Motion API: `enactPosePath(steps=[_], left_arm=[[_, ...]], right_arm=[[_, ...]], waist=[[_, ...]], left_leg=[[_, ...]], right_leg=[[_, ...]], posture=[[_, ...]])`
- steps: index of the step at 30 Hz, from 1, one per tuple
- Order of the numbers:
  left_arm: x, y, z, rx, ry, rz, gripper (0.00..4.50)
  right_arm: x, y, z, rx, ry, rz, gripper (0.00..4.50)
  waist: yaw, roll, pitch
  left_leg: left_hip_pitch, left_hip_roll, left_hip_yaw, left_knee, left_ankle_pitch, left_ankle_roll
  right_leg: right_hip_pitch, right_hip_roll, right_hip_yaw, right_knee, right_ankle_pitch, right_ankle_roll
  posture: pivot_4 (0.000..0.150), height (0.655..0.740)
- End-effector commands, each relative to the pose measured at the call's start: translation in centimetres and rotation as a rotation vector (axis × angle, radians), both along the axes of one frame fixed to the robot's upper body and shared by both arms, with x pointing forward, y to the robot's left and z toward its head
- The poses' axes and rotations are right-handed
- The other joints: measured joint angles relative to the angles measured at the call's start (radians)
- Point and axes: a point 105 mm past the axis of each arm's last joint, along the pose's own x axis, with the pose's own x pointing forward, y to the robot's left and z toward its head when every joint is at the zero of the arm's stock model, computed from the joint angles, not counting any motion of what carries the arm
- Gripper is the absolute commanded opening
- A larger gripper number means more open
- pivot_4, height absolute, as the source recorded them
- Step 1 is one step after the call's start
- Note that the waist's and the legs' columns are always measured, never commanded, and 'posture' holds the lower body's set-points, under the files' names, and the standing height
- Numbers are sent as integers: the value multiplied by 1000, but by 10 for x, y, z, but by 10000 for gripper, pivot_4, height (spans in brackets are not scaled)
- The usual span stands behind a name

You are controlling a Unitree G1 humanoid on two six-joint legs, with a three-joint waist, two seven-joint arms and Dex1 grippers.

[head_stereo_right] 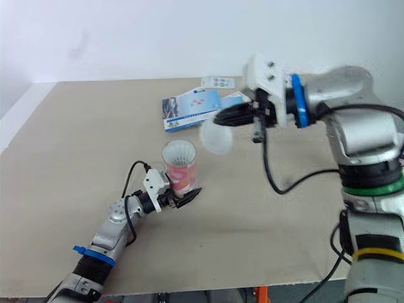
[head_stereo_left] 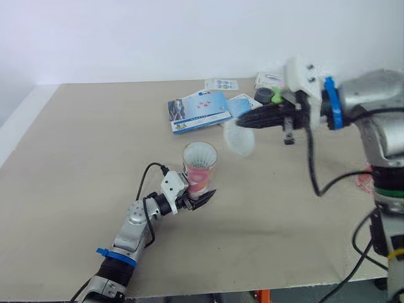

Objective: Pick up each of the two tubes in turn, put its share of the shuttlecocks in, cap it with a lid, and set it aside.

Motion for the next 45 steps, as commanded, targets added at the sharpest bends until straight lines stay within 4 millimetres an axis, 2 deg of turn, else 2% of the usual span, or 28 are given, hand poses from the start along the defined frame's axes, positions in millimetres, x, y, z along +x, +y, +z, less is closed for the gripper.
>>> enactPosePath(steps=[1,6,14,19,36,45], left_arm=[[1,3,-10,20,36,17,39291],[1,4,-11,26,35,23,39291],[1,3,-11,24,35,31,39291],[1,3,-11,22,35,36,39291],[0,0,-12,16,38,33,39291],[-2,0,-13,10,39,40,39291]], right_arm=[[-10,20,16,-47,-106,87,190],[-16,44,12,-111,-141,176,190],[-12,63,-4,-206,-180,210,190],[-9,65,-10,-250,-194,216,190],[2,64,-12,-292,-237,197,190],[0,61,-22,-358,-209,234,190]], waist=[[5,0,0],[14,0,0],[14,0,0],[14,0,0],[16,0,0],[19,0,0]], left_leg=[[-2,0,-1,0,0,0],[-2,2,-1,0,0,0],[-1,3,-1,0,0,0],[-1,3,-1,0,0,0],[-1,3,0,0,0,0],[-1,3,0,0,0,0]], right_leg=[[-1,0,-1,0,0,0],[-2,1,-2,0,0,-2],[-2,2,-2,0,1,-3],[-2,2,-2,0,1,-3],[-2,2,-2,0,1,-3],[-2,2,-2,0,1,-3]], posture=[[1500,7400],[1500,7400],[1500,7400],[1500,7400],[1500,7400],[1500,7400]])
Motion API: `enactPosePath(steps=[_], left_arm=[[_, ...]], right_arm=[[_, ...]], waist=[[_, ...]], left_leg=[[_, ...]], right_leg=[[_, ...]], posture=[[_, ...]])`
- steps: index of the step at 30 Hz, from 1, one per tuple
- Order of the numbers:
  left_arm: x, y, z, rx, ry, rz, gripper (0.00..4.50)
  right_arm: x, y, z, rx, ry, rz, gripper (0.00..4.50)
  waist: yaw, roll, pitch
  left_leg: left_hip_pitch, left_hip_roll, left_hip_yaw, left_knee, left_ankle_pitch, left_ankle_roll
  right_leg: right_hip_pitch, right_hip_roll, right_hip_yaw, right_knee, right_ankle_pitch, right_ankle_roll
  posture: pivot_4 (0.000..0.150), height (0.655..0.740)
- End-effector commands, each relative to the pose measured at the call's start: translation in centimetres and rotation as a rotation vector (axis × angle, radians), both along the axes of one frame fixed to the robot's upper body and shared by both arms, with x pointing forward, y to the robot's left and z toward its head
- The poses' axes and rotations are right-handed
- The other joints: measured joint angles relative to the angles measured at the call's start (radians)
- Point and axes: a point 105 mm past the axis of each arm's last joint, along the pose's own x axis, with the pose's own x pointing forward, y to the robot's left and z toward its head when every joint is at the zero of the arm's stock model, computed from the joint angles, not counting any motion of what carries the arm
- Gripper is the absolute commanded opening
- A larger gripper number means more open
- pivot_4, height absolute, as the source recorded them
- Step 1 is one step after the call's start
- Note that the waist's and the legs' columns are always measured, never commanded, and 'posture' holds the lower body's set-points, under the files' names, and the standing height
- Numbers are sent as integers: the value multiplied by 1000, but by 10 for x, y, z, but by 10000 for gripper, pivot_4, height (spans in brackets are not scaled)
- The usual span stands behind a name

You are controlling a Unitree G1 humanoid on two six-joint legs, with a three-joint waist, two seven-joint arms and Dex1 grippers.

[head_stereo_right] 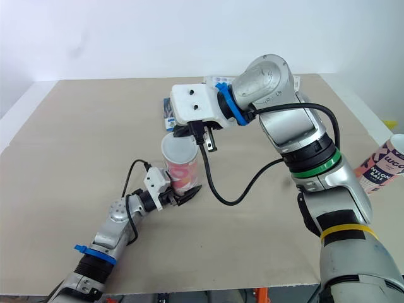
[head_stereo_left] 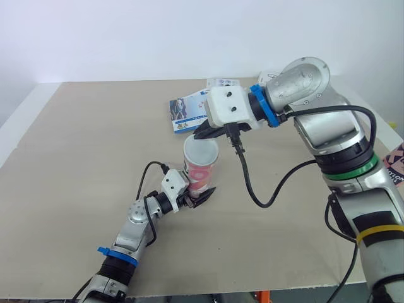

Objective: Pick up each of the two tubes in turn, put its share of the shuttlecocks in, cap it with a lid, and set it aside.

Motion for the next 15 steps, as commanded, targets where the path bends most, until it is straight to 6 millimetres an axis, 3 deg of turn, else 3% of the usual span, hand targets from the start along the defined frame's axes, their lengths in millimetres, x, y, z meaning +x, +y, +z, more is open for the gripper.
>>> enactPosePath(steps=[1,15], left_arm=[[-4,1,-13,10,47,7,39291],[-4,0,-13,7,49,11,39291]], right_arm=[[-5,0,6,-46,-43,31,190],[-6,2,-5,-142,-157,92,190]], waist=[[0,0,0],[0,0,0]], left_leg=[[0,0,0,0,0,0],[0,0,0,0,0,0]], right_leg=[[0,0,0,0,0,0],[0,0,0,0,-1,0]], posture=[[1500,7400],[1500,7400]])
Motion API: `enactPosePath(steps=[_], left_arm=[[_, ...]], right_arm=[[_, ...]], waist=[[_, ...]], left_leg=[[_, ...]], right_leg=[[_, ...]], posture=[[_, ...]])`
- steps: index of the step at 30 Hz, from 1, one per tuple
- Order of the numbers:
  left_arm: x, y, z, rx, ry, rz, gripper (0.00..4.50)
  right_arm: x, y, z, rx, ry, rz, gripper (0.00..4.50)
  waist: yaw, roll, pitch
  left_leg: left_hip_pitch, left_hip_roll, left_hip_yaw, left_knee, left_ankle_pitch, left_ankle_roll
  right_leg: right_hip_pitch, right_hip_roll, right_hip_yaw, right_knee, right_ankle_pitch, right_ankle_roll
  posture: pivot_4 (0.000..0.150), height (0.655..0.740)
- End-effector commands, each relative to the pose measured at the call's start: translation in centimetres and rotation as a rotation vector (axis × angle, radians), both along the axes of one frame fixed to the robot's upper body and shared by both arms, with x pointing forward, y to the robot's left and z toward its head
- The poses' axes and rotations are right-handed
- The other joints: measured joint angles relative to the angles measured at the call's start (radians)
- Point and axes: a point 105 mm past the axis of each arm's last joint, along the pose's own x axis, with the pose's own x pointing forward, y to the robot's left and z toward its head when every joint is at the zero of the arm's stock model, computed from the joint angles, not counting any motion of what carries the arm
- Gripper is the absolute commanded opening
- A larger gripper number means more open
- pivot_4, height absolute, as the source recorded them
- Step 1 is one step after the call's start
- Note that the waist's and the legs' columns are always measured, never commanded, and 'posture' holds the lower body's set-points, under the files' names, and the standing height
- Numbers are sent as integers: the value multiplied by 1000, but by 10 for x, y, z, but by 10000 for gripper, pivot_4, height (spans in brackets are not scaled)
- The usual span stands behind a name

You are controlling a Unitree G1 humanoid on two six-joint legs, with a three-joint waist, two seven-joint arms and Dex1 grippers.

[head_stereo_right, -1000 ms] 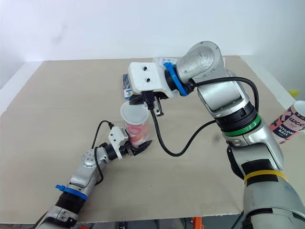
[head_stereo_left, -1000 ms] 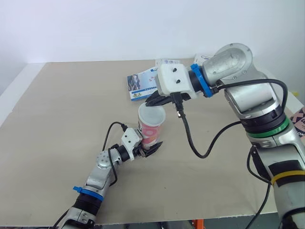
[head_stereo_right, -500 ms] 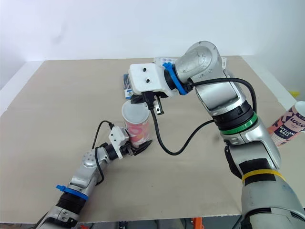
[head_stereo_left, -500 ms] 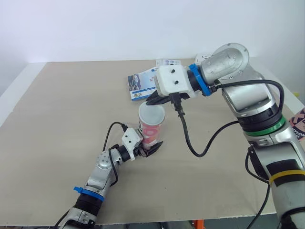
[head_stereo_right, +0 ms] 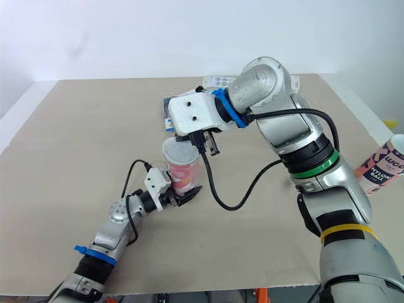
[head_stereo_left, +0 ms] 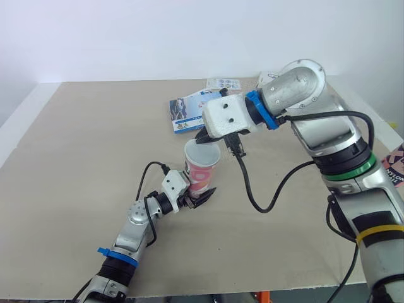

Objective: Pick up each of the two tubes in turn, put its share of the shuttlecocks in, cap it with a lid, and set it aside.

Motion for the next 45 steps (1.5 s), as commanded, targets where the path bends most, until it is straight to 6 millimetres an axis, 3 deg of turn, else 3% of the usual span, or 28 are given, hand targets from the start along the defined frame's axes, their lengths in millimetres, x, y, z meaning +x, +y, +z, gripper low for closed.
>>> enactPosePath(steps=[1,9,12,18,20,23,26,28,30,33,37,45], left_arm=[[-3,1,-13,5,52,9,39291],[-3,2,-13,5,53,11,39291],[-3,2,-13,6,52,10,39291],[-2,2,-13,6,52,8,39291],[-2,1,-13,7,52,7,39291],[-2,1,-13,7,52,5,39291],[-3,2,-13,8,52,5,39291],[-3,2,-13,8,52,4,39291],[-3,2,-13,8,52,4,39291],[-2,2,-12,7,52,4,39291],[-2,2,-12,6,53,3,39291],[-3,1,-14,10,61,-2,39291]], right_arm=[[-5,1,-1,-51,-54,42,190],[-2,1,-7,-76,-91,50,190],[-1,1,-8,-77,-93,50,9326],[-2,1,-10,-73,-77,53,39416],[-2,2,-9,-64,-72,55,44538],[-4,5,-1,1,-59,60,44538],[-11,9,19,97,-13,74,44538],[-13,10,32,147,8,81,39618],[-15,9,37,166,41,83,31974],[-20,8,32,155,119,90,17242],[-15,4,6,96,181,55,2283],[-3,-4,-42,-45,230,-3,878]], waist=[[0,0,0],[0,0,0],[0,0,0],[0,1,-3],[0,1,-4],[-1,1,-4],[-1,1,-4],[0,1,-4],[2,1,-4],[2,1,-4],[2,1,-4],[2,2,-6]], left_leg=[[0,0,0,0,0,0],[0,0,0,0,0,0],[0,0,0,0,0,0],[1,0,0,0,0,0],[1,0,1,-1,0,0],[2,0,1,-1,0,0],[2,1,2,-1,0,0],[2,1,1,-1,0,0],[1,1,1,-1,0,0],[1,1,1,-1,0,0],[1,1,0,-1,0,0],[2,0,1,-1,0,0]], right_leg=[[0,0,0,0,0,0],[0,0,0,0,0,0],[0,0,0,0,0,0],[0,0,0,0,0,0],[0,0,0,0,0,-1],[1,0,0,0,0,-1],[0,1,0,0,0,-2],[0,1,0,0,0,-2],[0,0,0,0,0,-1],[0,0,0,0,0,-1],[0,0,0,0,0,-1],[1,0,0,0,0,-1]], posture=[[1500,7400],[1500,7400],[1500,7400],[1500,7400],[1500,7400],[1500,7400],[1500,7400],[1500,7400],[1500,7400],[1500,7400],[1500,7400],[1500,7400]])
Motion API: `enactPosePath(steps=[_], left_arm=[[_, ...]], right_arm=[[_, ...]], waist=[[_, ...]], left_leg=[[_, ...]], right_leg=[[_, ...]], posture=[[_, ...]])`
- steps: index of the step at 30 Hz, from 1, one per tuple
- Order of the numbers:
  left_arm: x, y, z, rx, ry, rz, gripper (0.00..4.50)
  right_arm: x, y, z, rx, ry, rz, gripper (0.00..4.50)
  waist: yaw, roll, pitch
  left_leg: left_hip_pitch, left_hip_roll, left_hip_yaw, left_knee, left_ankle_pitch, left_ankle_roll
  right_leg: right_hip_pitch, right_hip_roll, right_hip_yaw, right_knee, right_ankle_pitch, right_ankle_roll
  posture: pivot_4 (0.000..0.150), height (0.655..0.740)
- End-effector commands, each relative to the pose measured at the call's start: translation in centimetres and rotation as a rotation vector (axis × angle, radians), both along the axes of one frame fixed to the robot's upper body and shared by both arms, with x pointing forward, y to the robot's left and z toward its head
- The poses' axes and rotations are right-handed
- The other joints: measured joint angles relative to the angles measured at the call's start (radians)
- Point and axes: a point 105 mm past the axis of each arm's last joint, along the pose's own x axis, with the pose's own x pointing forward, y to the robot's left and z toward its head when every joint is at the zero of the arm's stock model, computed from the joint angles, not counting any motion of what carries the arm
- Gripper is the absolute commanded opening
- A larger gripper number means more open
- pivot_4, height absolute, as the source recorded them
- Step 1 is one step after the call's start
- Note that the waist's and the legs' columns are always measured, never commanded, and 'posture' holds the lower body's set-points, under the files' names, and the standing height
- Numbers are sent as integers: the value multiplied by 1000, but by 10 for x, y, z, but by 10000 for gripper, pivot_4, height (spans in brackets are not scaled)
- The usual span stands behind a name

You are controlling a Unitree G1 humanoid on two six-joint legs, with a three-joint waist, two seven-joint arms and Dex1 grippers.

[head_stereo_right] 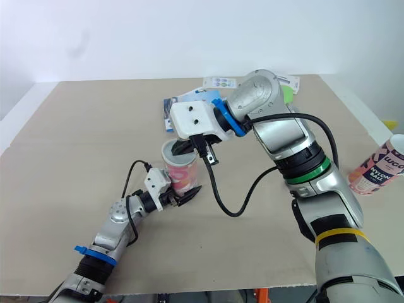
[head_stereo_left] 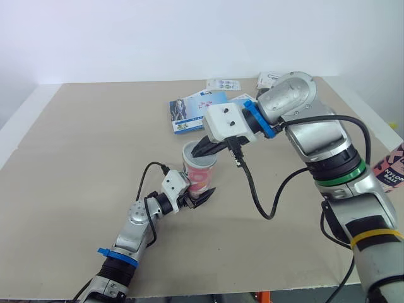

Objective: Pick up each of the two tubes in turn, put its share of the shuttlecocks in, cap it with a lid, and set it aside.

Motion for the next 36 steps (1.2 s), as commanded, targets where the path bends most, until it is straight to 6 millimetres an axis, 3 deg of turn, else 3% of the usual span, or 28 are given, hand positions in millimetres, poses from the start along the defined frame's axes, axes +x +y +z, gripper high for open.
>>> enactPosePath(steps=[1,10,14,15,16,19,22,26,30,34,36], left_arm=[[-4,0,-10,5,39,-6,39291],[-5,-2,-11,4,48,-18,39291],[-6,-1,-10,2,53,-25,39291],[-6,0,-9,2,54,-27,39291],[-7,0,-9,2,56,-30,42146],[-10,4,-8,14,58,-55,42146],[-15,9,-4,18,56,-90,45000],[-21,24,-4,74,84,-133,45000],[-27,49,1,136,104,-157,45000],[-35,87,13,154,152,-176,45000],[-36,99,25,161,184,-211,45000]], right_arm=[[5,-6,-26,-104,18,-24,878],[-6,-12,-66,-209,91,0,878],[-4,-7,-43,-55,140,-35,878],[-3,-4,-29,33,161,-45,878],[-3,-3,-16,104,181,-49,157],[-8,-8,21,318,244,-33,157],[-17,-26,40,454,356,-54,9417],[-13,-56,49,626,427,-162,29892],[-12,-81,24,664,472,-291,44561],[-17,-92,-24,644,505,-399,44561],[-16,-95,-69,609,490,-471,44561]], waist=[[0,0,-1],[0,-2,-18],[0,-5,-20],[0,-5,-20],[0,-5,-19],[0,-6,-17],[1,-6,-16],[1,-6,-16],[-1,-7,-15],[-3,-8,-14],[-1,-11,-13]], left_leg=[[0,0,0,0,0,0],[4,0,0,-1,-1,1],[15,0,-1,-1,-6,1],[15,0,-2,-1,-7,1],[15,0,-2,-1,-7,1],[12,1,-2,-2,-7,1],[8,1,-5,-2,-8,2],[1,0,-10,-2,-10,2],[-1,1,-10,-2,-10,3],[-2,3,-10,-3,-10,3],[-2,3,-10,-3,-10,3]], right_leg=[[0,0,0,0,0,0],[3,0,0,0,-2,-1],[14,0,-1,0,-8,-2],[14,0,-1,0,-9,-3],[14,0,-1,0,-9,-3],[12,0,-1,0,-9,-3],[9,1,-4,0,-10,-5],[4,0,-6,0,-9,-10],[3,0,-6,0,-9,-10],[1,2,-6,0,-13,-6],[0,3,-8,1,-14,-7]], posture=[[1500,7400],[1500,7400],[1500,7400],[1500,7400],[1500,7400],[1500,7400],[1500,7400],[1500,7400],[1500,7400],[1500,7400],[1500,7400]])
